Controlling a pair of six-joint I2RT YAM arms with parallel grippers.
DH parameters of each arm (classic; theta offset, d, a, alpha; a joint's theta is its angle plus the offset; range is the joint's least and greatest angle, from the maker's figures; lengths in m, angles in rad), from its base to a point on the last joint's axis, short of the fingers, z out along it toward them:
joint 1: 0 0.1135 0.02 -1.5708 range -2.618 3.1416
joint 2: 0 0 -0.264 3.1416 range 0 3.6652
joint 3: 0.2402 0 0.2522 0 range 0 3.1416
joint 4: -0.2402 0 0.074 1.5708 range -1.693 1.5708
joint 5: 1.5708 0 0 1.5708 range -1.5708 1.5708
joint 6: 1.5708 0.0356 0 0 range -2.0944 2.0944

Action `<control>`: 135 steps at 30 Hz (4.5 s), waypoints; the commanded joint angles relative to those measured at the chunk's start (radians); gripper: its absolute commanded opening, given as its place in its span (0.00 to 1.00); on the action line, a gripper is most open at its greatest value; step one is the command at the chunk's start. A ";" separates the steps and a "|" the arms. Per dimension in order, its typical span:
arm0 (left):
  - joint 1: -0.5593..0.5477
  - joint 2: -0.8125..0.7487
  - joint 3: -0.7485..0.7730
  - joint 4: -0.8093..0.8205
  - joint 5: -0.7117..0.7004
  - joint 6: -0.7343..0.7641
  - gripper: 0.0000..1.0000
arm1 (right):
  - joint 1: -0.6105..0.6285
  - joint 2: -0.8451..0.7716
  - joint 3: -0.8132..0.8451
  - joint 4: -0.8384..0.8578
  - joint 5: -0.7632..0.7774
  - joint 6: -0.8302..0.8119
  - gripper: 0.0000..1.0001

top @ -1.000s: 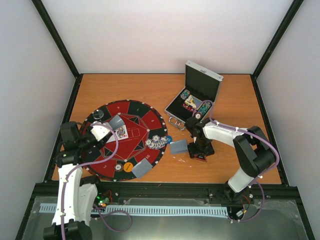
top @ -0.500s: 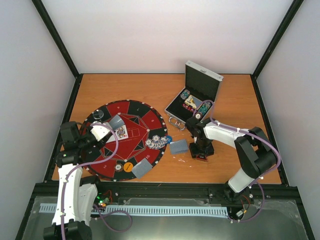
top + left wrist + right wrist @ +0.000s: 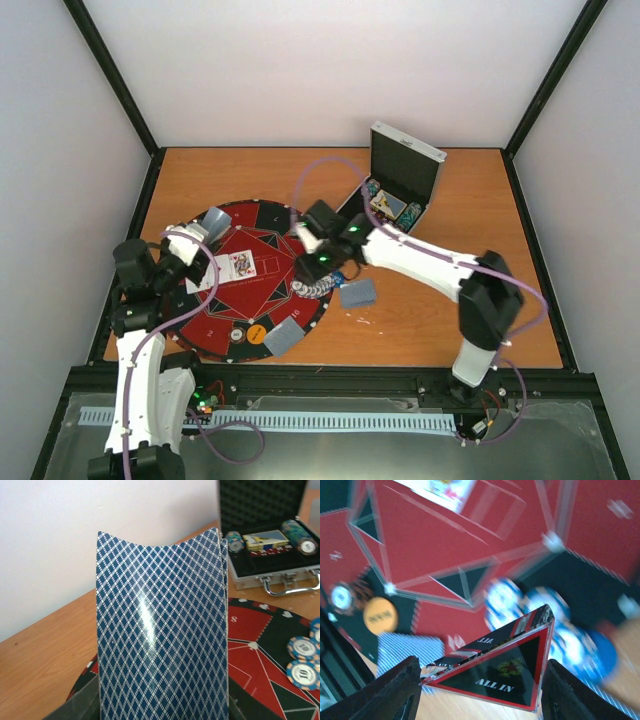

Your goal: Distribute texas hold em gaming equipment

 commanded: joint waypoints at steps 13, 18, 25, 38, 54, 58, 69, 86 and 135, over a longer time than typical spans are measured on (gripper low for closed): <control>0.005 -0.041 -0.009 0.112 -0.125 -0.180 0.37 | 0.243 0.637 0.682 -0.084 0.080 -0.288 0.43; 0.005 -0.041 -0.015 0.122 -0.128 -0.176 0.38 | 0.277 0.695 0.717 -0.130 0.104 -0.297 0.42; 0.005 -0.041 -0.019 0.135 -0.156 -0.175 0.38 | 0.325 0.714 0.709 -0.172 0.115 -0.290 0.42; 0.005 -0.035 -0.024 0.139 -0.171 -0.176 0.37 | 0.340 0.751 0.744 -0.179 0.131 -0.288 0.58; 0.005 -0.027 -0.026 0.177 -0.166 -0.168 0.37 | 0.315 0.669 0.728 -0.141 0.146 -0.286 0.88; 0.005 -0.027 -0.027 0.177 -0.164 -0.167 0.38 | 0.292 0.612 0.682 -0.094 0.108 -0.279 0.95; 0.005 -0.023 -0.027 0.155 -0.118 -0.107 0.38 | 0.190 0.377 0.435 0.045 -0.048 -0.314 1.00; 0.006 -0.007 0.019 -0.253 0.147 0.514 0.37 | 0.008 0.163 0.317 0.445 -0.549 -0.106 0.97; 0.005 -0.029 -0.030 -0.178 0.148 0.401 0.37 | 0.070 0.286 0.570 0.076 -0.212 -0.265 0.03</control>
